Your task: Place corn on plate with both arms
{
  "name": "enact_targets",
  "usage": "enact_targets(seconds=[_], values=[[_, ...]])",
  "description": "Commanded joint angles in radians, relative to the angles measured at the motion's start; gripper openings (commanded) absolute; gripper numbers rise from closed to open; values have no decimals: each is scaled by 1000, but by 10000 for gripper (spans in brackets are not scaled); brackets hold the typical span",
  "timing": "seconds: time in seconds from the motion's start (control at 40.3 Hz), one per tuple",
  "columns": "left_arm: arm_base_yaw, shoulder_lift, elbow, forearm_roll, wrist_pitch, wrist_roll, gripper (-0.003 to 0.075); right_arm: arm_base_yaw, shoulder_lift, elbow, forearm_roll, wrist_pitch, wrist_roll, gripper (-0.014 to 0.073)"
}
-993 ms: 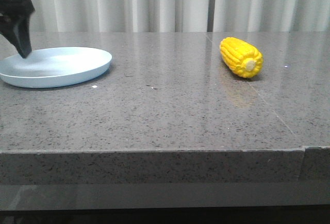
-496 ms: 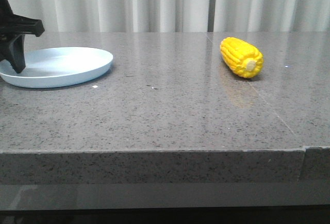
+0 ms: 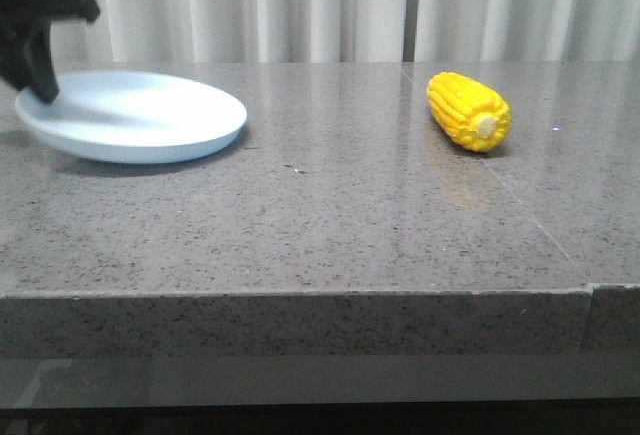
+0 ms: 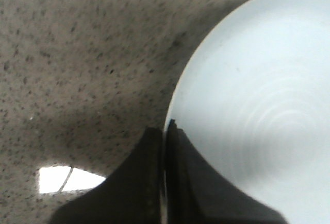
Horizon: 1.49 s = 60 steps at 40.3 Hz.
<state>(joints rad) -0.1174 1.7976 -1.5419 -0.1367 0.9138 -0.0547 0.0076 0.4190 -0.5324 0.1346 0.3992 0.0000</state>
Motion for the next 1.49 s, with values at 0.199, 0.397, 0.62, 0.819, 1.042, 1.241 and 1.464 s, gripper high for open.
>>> enact_targets(seconds=[0.199, 0.397, 0.62, 0.819, 1.042, 1.241, 1.464], values=[[-135, -60, -140, -126, -56, 7, -20, -6, 13, -32, -12, -89, -11, 630], [-189, -11, -140, -141, -88, 7, -19, -6, 13, -32, -12, -89, -11, 630], [-199, 55, -140, -151, -75, 7, -6, -6, 13, -32, -12, -89, -11, 630], [-199, 66, -142, -151, -61, 7, 195, -6, 13, -32, -12, -89, -11, 630], [-195, 0, -193, -22, -3, 7, 314, -6, 13, -32, -12, -89, -11, 630], [-174, -116, -186, 184, 98, -35, 122, -6, 13, -32, -12, -89, -11, 630], [-96, -253, -52, 205, 89, -38, -20, -6, 13, -32, -12, -89, -11, 630]])
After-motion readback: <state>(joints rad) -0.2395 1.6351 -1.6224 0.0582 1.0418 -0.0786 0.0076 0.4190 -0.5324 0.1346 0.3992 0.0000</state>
